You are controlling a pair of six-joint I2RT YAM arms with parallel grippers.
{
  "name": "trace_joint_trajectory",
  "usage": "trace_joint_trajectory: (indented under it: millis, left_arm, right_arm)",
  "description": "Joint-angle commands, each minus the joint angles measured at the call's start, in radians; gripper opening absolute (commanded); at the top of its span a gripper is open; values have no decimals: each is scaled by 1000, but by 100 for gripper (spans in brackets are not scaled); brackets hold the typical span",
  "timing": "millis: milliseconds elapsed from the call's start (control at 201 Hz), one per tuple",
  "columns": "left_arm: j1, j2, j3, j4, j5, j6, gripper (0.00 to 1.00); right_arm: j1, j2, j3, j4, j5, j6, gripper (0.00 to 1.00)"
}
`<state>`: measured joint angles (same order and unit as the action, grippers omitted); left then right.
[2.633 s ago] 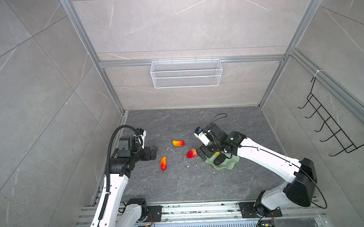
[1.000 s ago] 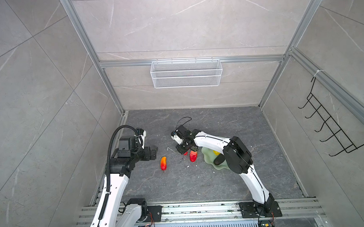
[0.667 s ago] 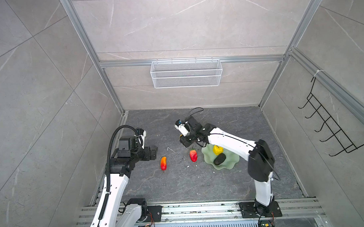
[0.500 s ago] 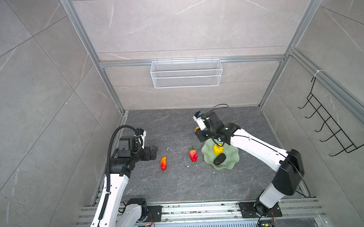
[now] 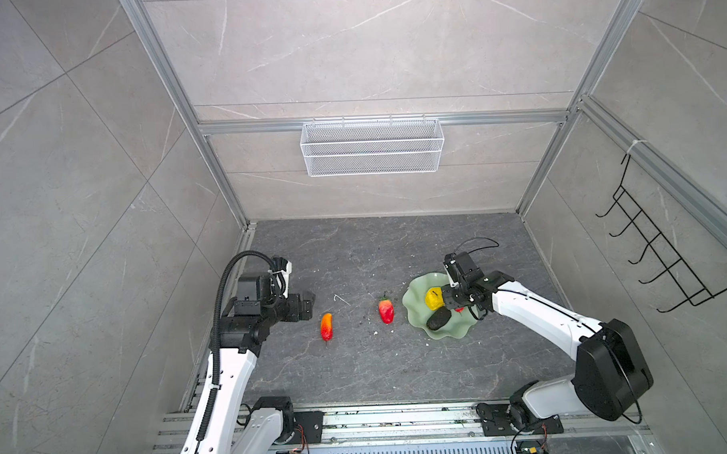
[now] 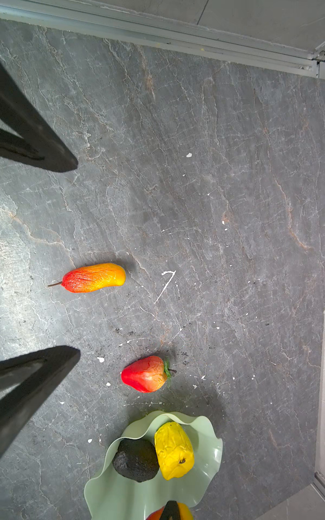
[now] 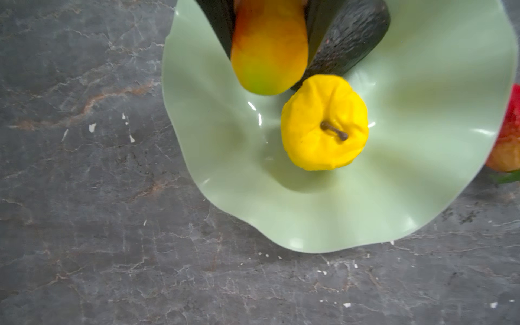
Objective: Arrange fruit in a fruit bowl
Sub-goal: Place the fruit in the fruit bowl.
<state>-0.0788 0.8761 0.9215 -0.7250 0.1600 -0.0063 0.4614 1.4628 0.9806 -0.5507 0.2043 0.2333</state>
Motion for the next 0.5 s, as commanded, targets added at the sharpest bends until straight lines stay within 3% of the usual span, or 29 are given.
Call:
trace_joint_trajectory:
  millis: [0, 249, 498]
  left_arm:
    - [1, -16, 2, 26, 14, 17, 100]
    - [0, -17, -1, 26, 16, 16, 100]
    - [0, -12, 2, 27, 16, 15, 100]
  right_arm:
    - [-20, 50, -8, 53, -16, 7, 16]
    - [-68, 128, 6, 95, -44, -12, 27]
    - [-71, 75, 43, 33, -45, -56, 48]
